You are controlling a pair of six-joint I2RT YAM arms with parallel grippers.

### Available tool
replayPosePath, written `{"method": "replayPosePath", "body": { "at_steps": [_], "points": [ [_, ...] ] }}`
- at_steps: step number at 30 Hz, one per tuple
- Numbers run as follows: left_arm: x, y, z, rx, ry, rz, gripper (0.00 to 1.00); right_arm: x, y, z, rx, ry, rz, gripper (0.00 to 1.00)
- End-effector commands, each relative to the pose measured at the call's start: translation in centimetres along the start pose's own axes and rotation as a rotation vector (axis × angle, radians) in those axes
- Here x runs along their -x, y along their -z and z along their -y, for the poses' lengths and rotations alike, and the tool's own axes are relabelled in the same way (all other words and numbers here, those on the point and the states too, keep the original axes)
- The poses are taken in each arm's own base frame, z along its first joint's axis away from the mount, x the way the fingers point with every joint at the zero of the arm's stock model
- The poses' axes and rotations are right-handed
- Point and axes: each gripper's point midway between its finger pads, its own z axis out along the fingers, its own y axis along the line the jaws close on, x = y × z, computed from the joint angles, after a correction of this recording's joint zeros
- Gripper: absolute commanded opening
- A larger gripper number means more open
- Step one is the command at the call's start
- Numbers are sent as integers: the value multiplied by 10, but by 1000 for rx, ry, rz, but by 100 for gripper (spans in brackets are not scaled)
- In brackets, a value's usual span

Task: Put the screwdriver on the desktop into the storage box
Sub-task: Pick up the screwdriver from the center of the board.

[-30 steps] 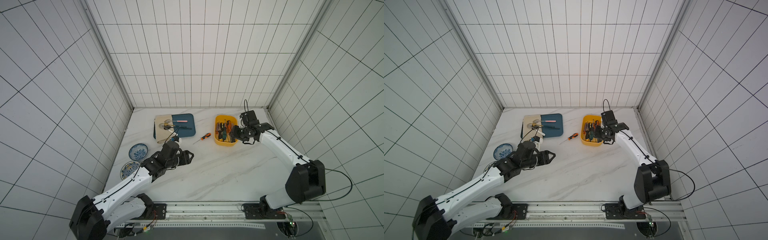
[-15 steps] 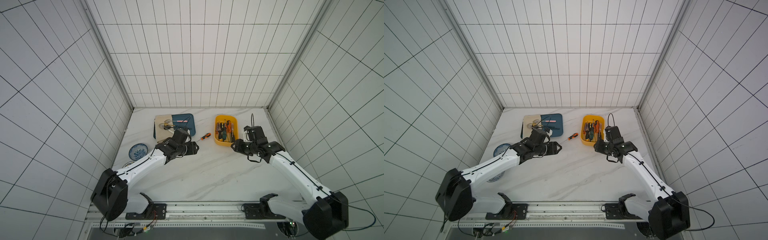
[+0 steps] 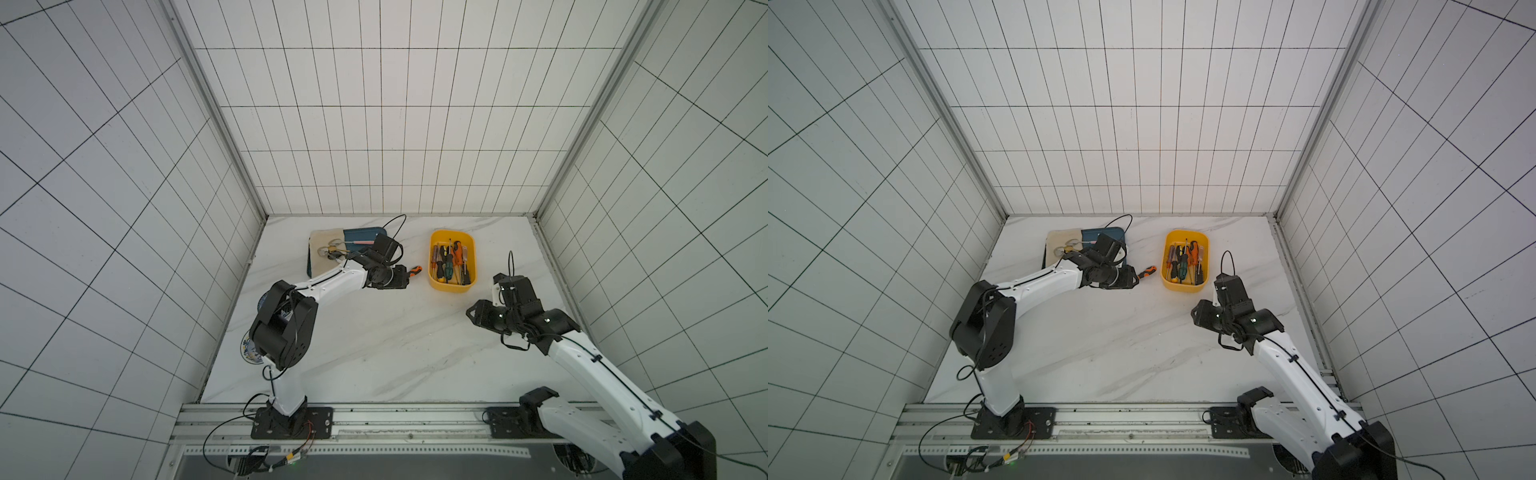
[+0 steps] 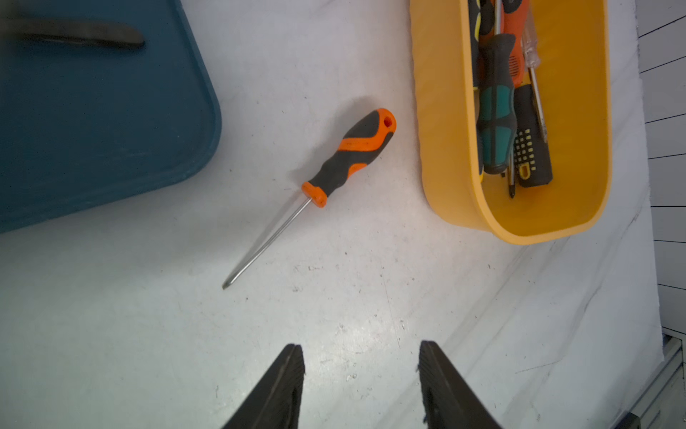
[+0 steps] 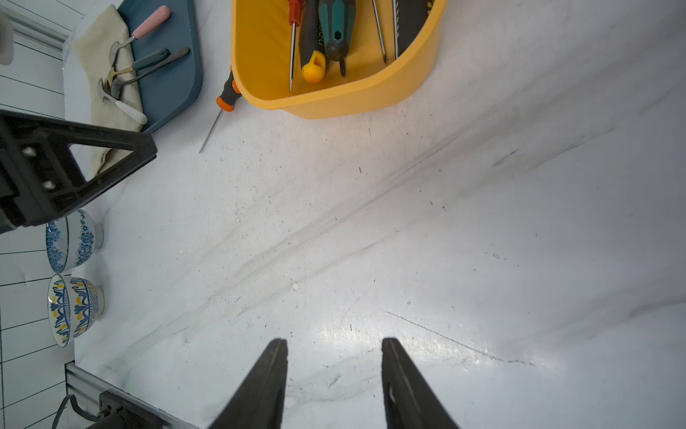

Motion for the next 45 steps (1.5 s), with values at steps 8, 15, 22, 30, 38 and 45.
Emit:
{"method": "replayPosePath", "body": {
  "at_steps": [8, 15, 22, 30, 38, 45],
  "points": [
    [33, -37, -3, 36, -114, -39, 50, -20, -1, 13, -21, -36, -9, 45],
    [44, -56, -11, 46, -154, -51, 50, -24, 0, 16, -24, -50, -3, 45],
    [43, -73, -12, 20, -149, -81, 50, -23, -1, 17, -31, -52, -6, 45],
    [35, -88, -15, 5, -139, -113, 46, -27, -7, 20, -36, -64, -20, 44],
    [29, -94, -10, -6, -151, -124, 41, -28, -12, 21, -40, -71, -32, 44],
    [28, -97, -14, 79, -201, -105, 38, -30, -16, 23, -42, -83, -39, 44]
  ]
}}
